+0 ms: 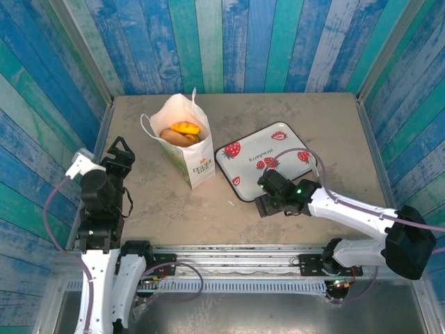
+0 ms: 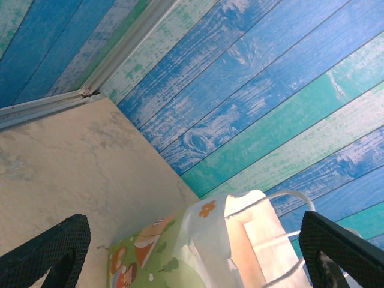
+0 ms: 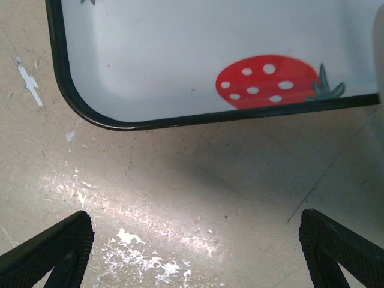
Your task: Take the fake bread out of the paper bag
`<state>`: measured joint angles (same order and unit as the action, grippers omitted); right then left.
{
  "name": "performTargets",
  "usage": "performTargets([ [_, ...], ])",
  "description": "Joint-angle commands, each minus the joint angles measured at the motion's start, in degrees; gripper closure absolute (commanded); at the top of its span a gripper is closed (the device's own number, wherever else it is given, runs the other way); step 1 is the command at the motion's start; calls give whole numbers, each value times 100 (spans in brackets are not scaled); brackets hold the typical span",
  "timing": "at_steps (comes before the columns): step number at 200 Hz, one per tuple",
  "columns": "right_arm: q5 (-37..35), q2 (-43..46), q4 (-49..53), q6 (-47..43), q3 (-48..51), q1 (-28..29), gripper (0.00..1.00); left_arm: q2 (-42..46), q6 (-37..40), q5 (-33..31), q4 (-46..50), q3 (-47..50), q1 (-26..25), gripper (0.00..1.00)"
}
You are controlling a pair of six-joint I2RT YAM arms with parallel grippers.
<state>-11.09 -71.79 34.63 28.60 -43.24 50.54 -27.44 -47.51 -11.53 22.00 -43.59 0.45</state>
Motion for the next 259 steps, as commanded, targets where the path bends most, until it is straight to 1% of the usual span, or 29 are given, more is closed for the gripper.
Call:
performTargets([
  [1,200,-165,-143,203,114,37,9,-73,161,171,164,-240,25,6],
  [34,288,-322,-240,247,149,43,9,-114,268,360,46,-357,28,6],
  [107,313,-511,-210,448,129,37,13,-945,521,1566,-67,-794,25,6],
  [137,350,-526,-189,575,183,42,15,-1281,549,1770,-81,-826,26,6],
  [167,401,-547,-142,635,209,43,15,-1563,575,2100,-237,-861,16,0],
  [189,446,-547,-149,673,236,42,16,-1821,584,2257,-336,-942,4,9],
  [204,460,-547,-196,700,260,43,16,-2023,668,2273,-302,-1074,-6,12],
  [223,450,-598,-267,719,274,43,17,-2183,682,2242,-371,-1080,-18,20],
  [244,430,-743,-312,679,210,43,17,-2346,700,2212,-460,-1021,-18,31],
  [259,349,-881,-308,668,146,41,18,-2468,749,2169,-485,-1045,-24,42],
])
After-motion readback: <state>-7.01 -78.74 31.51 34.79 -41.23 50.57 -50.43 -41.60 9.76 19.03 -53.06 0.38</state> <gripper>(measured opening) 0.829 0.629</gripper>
